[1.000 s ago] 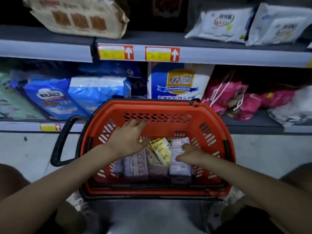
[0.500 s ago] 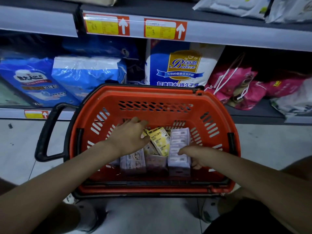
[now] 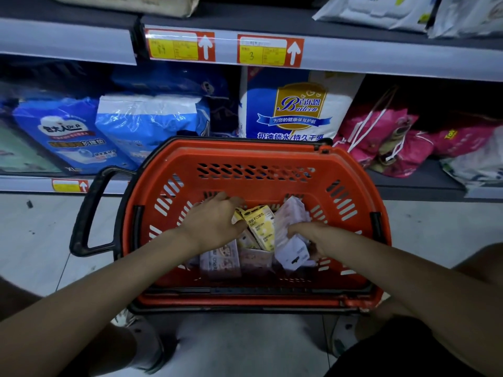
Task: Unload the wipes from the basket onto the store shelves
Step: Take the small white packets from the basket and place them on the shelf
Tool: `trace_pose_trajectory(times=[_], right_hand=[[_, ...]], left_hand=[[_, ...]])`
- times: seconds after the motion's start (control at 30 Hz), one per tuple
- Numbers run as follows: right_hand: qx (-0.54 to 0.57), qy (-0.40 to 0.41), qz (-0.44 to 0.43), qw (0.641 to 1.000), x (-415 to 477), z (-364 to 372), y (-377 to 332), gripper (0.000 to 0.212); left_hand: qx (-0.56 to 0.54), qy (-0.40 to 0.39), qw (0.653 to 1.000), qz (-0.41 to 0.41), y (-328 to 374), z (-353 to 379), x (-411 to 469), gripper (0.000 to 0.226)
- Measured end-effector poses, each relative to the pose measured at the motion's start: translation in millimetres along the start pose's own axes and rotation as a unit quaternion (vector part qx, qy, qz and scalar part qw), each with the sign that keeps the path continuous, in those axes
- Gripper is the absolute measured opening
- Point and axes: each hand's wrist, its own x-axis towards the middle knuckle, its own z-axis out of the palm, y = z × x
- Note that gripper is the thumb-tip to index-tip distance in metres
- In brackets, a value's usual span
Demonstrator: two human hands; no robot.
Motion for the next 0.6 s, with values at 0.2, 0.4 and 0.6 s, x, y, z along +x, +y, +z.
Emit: trace_pose_trajectory(times=[0.2, 0.4, 0.6], right_hand=[[0.021, -0.006, -0.061, 0.998, -35.8, -5.4, -14.3, 0.022], [0.025, -0.047, -0.172, 0.984, -99.6, -1.9, -15.8, 0.030], [0.096, -0.064, -0.270, 0.956, -131.2, 2.5, -23.9, 0.033]], left_hand=[[-0.064, 0.007, 0.998, -0.011, -1.1, -1.5, -7.0, 0.055], [-0.354, -0.030, 0.930, -0.097, 6.8, -5.1, -8.0, 0.043], [-0.622, -0.016, 0.766, -0.160, 30.5, -12.2, -10.4, 0.064]])
